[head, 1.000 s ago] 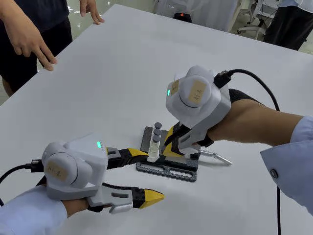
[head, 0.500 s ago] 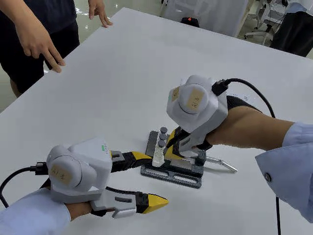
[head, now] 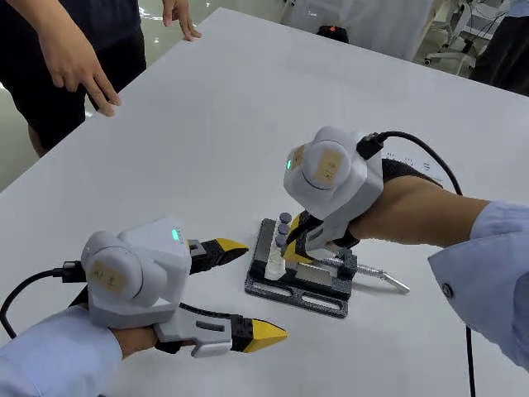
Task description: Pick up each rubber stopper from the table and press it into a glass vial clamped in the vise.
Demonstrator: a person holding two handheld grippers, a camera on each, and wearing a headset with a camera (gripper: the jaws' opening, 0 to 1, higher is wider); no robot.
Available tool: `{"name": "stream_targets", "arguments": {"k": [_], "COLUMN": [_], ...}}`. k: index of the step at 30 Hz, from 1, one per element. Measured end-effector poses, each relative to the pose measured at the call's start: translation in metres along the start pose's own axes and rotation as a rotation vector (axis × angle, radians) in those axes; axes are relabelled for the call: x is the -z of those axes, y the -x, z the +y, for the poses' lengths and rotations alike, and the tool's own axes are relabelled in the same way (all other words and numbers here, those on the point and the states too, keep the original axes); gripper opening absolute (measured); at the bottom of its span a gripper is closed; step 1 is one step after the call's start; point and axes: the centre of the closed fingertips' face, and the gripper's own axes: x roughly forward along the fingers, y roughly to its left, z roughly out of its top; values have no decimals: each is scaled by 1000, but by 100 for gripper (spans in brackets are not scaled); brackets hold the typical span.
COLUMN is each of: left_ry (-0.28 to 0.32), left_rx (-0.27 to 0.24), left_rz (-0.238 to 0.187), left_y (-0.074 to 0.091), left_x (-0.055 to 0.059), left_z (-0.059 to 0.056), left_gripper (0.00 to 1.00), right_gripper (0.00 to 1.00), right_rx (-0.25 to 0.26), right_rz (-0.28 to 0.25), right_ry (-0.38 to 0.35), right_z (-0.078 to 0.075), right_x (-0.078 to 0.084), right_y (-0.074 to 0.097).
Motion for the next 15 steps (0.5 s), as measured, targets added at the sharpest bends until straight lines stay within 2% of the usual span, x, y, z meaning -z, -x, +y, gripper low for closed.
{"name": "stream_targets", "arguments": {"k": [7,15], "left_ry": [32,40], "left_rx": [-11,-20], "left_rz": [16,2], "left_y": [2,3], "left_x": [5,3], "left_z": [5,8], "left_gripper": [76,78], "right_gripper": [7,7], "right_rx": [-4,-7], "right_rz": [9,28], "right_ry": [15,36], "right_z": [-2,-3], "right_x": [-1,-1], "right_y": [-5,-12]}}
